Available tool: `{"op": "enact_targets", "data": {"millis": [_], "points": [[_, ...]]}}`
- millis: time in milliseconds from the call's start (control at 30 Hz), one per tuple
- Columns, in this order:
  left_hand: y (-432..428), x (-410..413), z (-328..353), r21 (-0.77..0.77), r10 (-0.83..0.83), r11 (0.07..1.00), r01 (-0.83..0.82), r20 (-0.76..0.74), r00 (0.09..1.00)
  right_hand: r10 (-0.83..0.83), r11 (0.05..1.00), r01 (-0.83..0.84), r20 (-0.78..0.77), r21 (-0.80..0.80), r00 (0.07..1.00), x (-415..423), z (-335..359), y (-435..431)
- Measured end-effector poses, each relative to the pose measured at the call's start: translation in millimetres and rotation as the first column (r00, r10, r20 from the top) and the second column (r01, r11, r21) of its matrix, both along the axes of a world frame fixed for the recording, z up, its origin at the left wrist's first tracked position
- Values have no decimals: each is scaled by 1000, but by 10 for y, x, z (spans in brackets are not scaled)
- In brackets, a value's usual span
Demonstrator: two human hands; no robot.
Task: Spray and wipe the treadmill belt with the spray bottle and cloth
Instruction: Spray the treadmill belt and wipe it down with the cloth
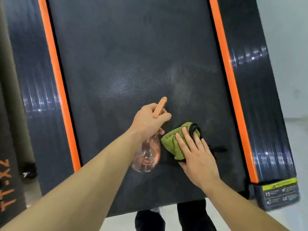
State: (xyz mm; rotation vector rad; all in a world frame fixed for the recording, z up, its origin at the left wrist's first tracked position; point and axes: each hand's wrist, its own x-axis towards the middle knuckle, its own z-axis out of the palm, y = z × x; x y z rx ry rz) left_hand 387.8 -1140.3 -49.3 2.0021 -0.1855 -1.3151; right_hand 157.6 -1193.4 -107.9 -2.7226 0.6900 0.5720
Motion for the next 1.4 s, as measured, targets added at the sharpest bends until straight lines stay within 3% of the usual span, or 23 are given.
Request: {"op": "enact_targets", "data": {"millis": [233,433,567,800,900,1033,1200,1267,1333,1400], "points": [[-394,-173,-78,44,-91,995,89,43,995,-231,973,231,10,-18,973,-41,33,150],[-451,-215,-51,178,-193,969,173,105,976,-222,975,222,29,-14,975,-43,33,115],[-410,-112,16,120,-62,991,57,39,997,-205,979,205,33,2,978,-44,44,74],[-572,186,53,130,62,989,-72,80,995,-196,981,196,20,12,980,93,28,-71],[-549,281,52,126,66,990,-69,26,997,-215,976,214,40,42,976,397,-14,-325],[-403,449,57,74,151,986,-153,21,988,-206,978,210,206,2,957,1253,-217,-1037],[-231,740,19,32,246,968,-248,39,968,-333,926,369,288,-80,898,2396,-333,-1443],[-217,839,29,18,284,958,-287,78,956,-228,955,275,317,-113,921,2453,-334,-1201],[-230,923,52,23,320,946,-324,100,942,43,997,-16,345,-80,938,2113,-350,-784],[-265,990,95,39,342,937,-348,105,934,316,947,-318,326,-50,891,1597,-310,-410]]}}
